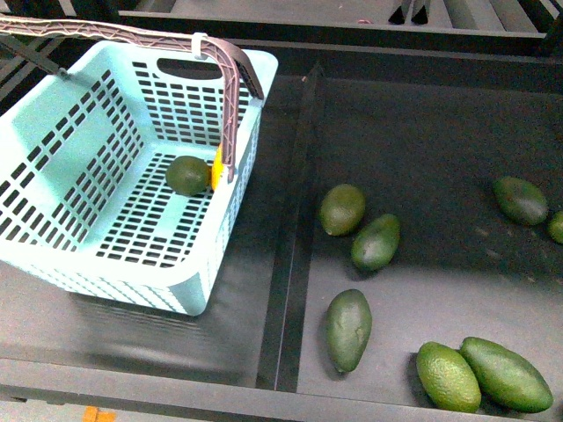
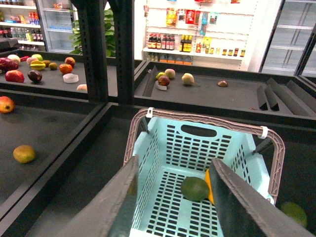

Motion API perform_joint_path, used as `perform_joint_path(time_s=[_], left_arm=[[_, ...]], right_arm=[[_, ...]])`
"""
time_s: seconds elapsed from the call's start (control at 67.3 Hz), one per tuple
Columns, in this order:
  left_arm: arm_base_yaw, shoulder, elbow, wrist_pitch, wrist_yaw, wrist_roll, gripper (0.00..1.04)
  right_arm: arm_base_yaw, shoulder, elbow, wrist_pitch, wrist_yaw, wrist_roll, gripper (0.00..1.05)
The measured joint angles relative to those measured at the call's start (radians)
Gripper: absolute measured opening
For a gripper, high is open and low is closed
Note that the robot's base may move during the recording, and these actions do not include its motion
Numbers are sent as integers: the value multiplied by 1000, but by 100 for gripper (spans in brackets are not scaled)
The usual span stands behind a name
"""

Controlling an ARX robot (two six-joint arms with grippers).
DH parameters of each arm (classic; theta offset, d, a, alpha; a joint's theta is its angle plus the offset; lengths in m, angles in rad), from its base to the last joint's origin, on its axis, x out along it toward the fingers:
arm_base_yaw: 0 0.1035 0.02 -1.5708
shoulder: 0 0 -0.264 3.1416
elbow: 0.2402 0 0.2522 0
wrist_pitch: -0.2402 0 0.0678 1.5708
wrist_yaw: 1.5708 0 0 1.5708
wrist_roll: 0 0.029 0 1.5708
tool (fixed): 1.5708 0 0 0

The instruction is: Pick mango and avocado into basket

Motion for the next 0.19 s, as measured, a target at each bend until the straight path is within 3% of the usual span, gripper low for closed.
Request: perform_joint_path(time_s=[0.03,0.193], left_arm=[[0,0,0,0,0,0,61],[0,0,0,0,0,0,96]], right_arm=[[0,0,0,0,0,0,96],[0,0,0,0,0,0,96]])
